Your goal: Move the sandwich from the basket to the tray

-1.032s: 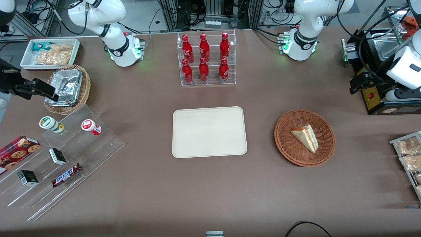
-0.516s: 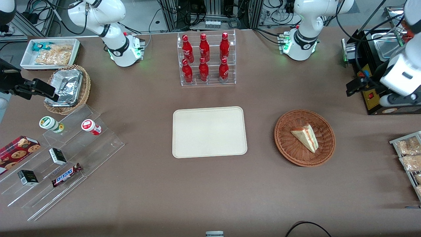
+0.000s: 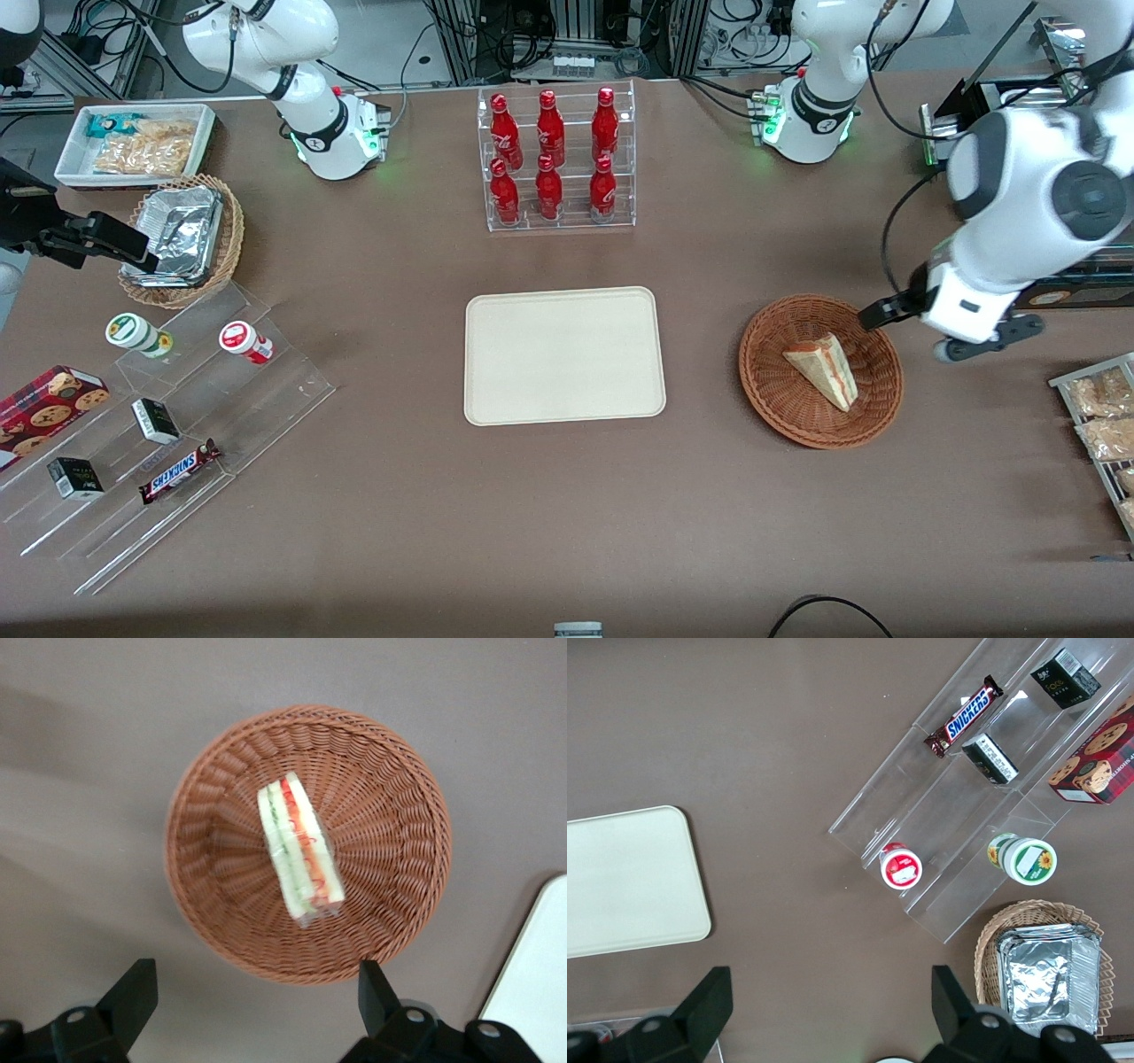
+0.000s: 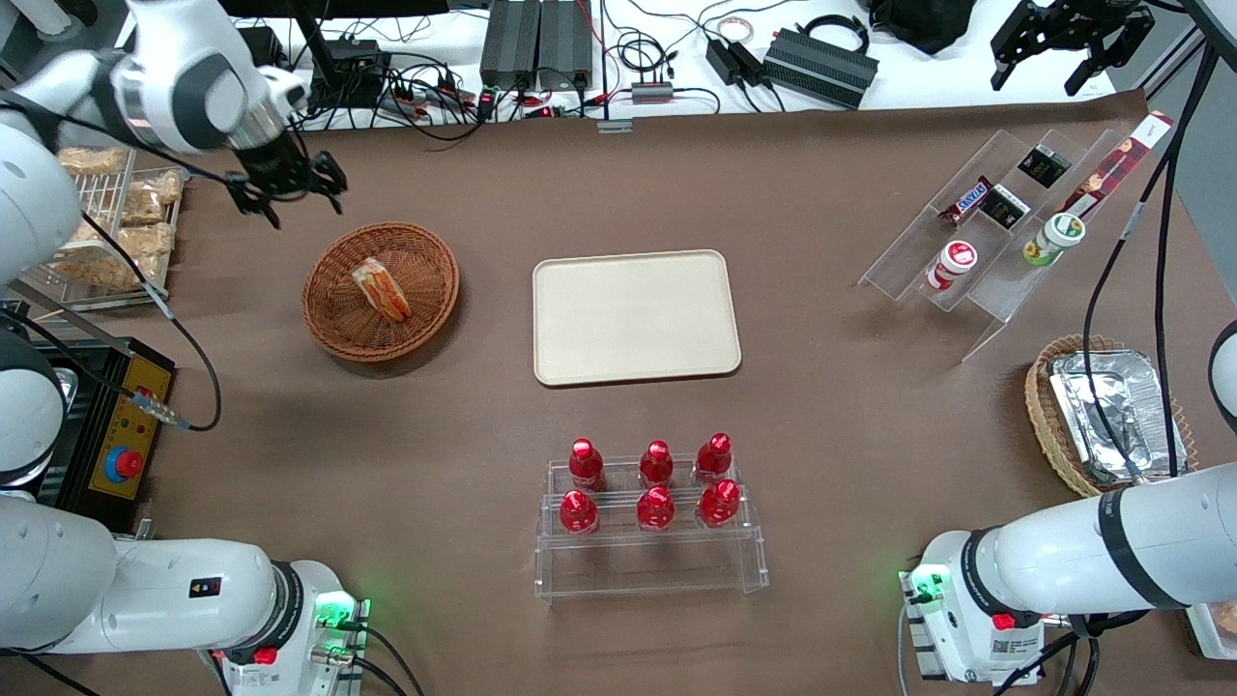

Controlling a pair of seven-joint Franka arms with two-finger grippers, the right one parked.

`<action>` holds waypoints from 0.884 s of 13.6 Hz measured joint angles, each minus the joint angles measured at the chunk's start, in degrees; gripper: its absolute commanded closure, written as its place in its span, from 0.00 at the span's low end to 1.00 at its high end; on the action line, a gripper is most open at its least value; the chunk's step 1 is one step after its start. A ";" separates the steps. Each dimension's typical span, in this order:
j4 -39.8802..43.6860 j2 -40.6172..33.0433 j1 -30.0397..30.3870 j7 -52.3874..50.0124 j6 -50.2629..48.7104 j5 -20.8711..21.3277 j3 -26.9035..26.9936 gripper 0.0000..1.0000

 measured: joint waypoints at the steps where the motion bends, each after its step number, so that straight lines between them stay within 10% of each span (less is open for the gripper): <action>1: -2.64 0.05 -0.05 -2.73 3.26 0.00 -0.96 0.00; 12: -10.74 9.82 -0.01 -14.22 23.53 0.01 -2.99 0.00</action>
